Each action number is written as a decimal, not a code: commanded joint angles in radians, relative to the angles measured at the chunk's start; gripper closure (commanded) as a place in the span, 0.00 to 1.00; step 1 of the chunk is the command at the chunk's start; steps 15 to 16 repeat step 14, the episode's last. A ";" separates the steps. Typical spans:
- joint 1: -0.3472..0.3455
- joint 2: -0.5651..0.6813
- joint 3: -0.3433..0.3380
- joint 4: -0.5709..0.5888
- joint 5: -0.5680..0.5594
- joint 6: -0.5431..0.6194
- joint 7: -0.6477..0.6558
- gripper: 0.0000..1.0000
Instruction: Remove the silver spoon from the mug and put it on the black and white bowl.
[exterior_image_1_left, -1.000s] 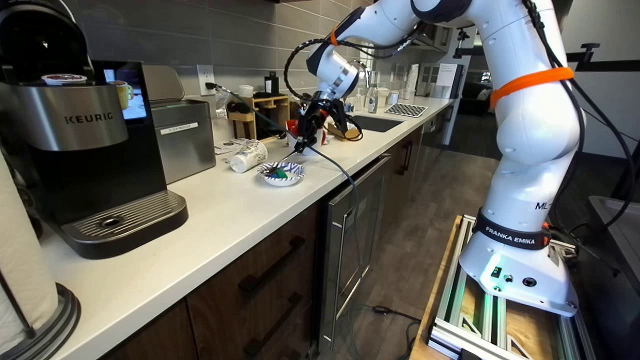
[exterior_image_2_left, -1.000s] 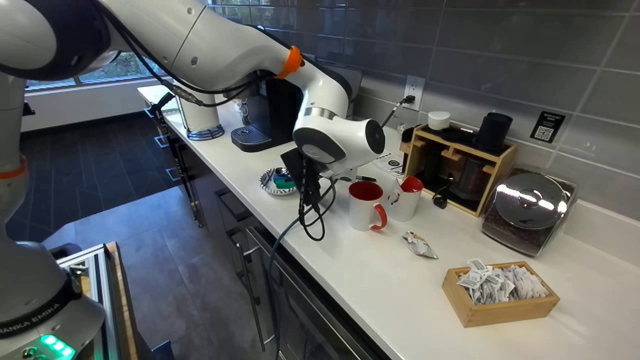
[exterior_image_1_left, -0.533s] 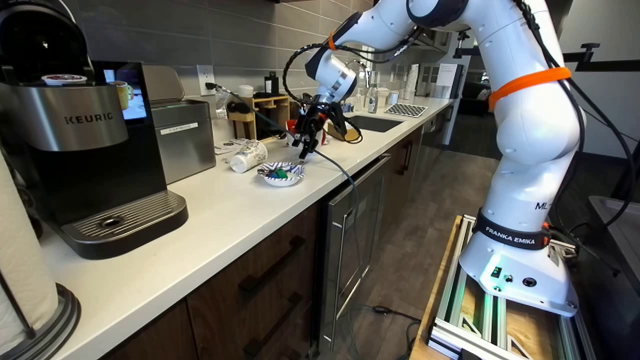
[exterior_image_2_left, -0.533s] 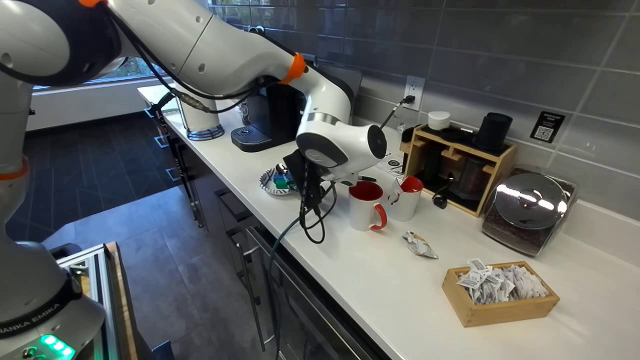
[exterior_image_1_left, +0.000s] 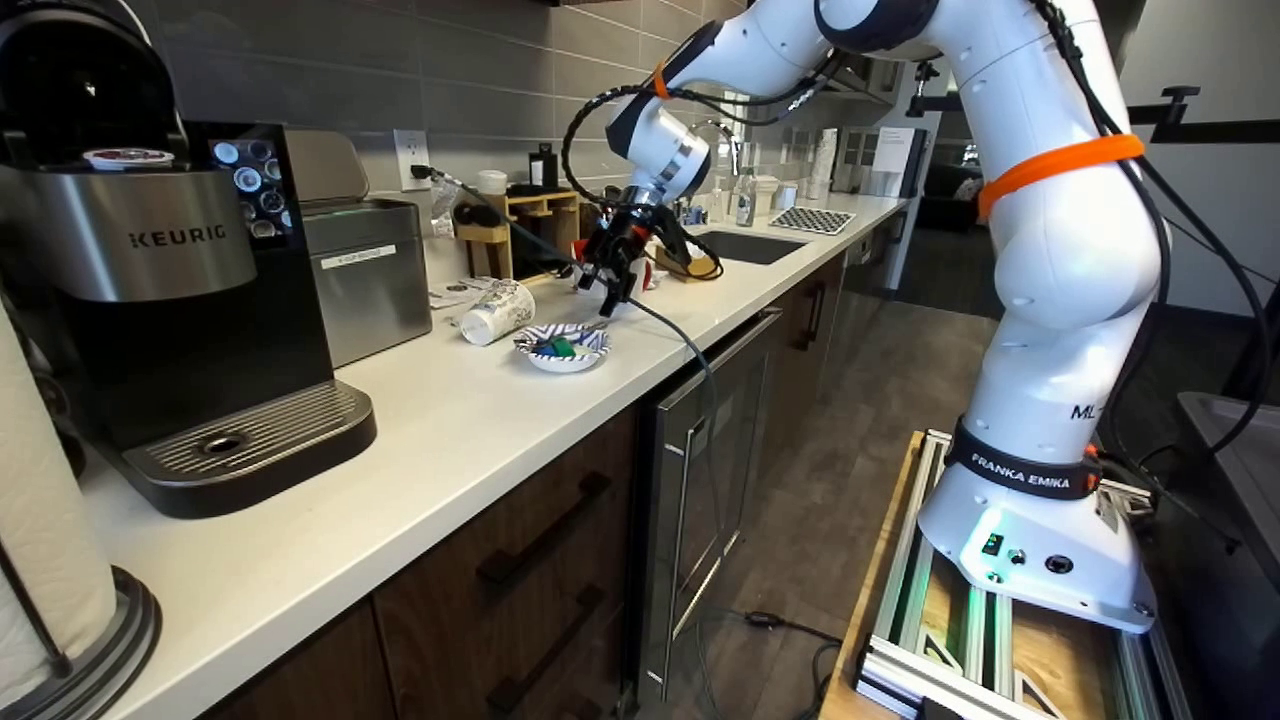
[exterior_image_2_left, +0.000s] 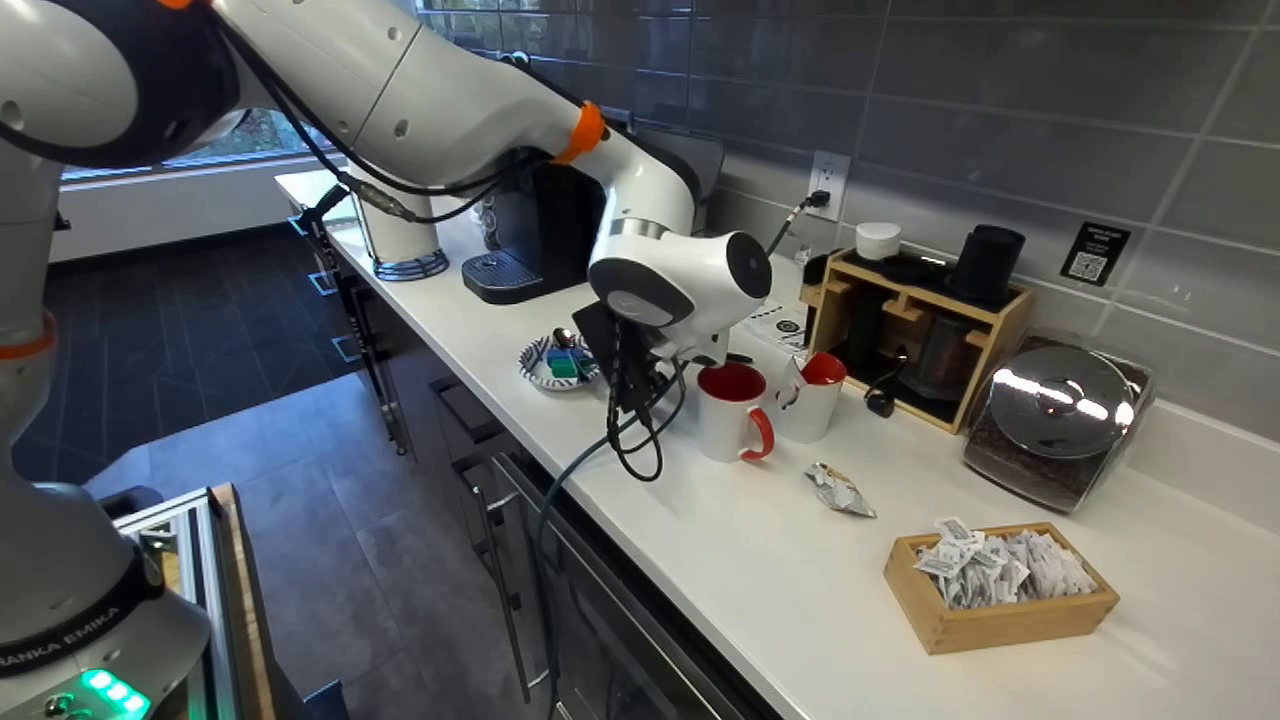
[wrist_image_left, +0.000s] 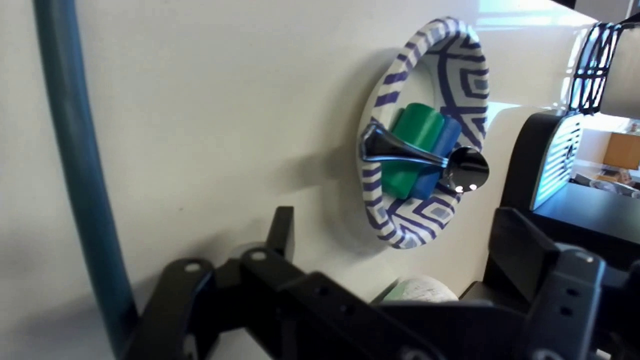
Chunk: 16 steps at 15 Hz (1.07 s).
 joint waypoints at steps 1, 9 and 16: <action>0.010 -0.148 0.015 -0.134 -0.092 -0.068 0.023 0.00; 0.011 -0.499 -0.008 -0.344 -0.193 -0.309 -0.158 0.00; 0.030 -0.549 -0.054 -0.335 -0.185 -0.228 -0.137 0.00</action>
